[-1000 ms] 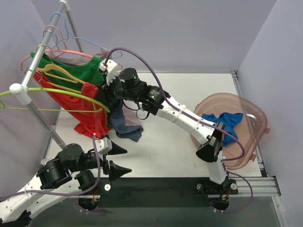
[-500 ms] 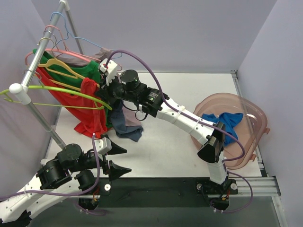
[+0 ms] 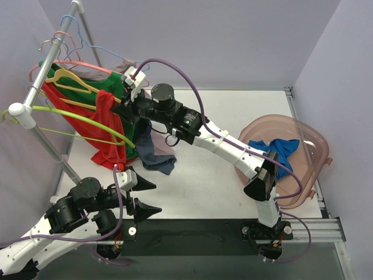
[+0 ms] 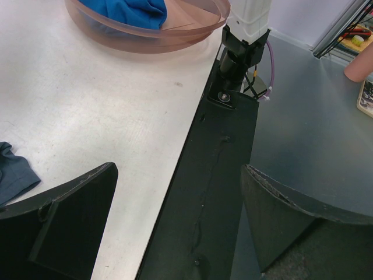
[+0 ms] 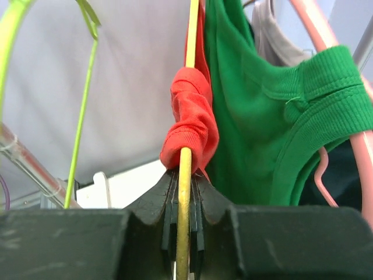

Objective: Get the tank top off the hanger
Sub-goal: Pick up the hanger from the clothesline.

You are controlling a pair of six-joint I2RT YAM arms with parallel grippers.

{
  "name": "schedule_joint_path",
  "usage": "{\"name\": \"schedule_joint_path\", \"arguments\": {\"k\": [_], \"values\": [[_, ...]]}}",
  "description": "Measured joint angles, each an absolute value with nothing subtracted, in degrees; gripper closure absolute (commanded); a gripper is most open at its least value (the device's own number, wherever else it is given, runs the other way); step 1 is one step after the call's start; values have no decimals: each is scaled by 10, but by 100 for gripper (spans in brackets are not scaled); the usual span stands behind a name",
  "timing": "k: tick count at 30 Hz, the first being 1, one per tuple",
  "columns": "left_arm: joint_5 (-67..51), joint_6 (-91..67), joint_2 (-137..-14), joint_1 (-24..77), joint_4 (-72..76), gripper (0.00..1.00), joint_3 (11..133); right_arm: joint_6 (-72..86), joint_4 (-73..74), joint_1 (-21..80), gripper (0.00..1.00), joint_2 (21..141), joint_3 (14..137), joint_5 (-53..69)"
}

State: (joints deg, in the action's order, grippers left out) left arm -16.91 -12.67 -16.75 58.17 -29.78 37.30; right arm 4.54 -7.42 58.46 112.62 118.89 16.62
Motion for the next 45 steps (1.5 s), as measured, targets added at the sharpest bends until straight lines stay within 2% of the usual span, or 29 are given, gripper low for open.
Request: {"name": "schedule_joint_path", "arguments": {"k": [37,45], "values": [[-163,-127,-172,582,-298,3,373,48,-161,584,100,1051,1125,183],[-162,-127,-172,582,-298,3,373,49,-192,581,100,992,1037,182]]}}
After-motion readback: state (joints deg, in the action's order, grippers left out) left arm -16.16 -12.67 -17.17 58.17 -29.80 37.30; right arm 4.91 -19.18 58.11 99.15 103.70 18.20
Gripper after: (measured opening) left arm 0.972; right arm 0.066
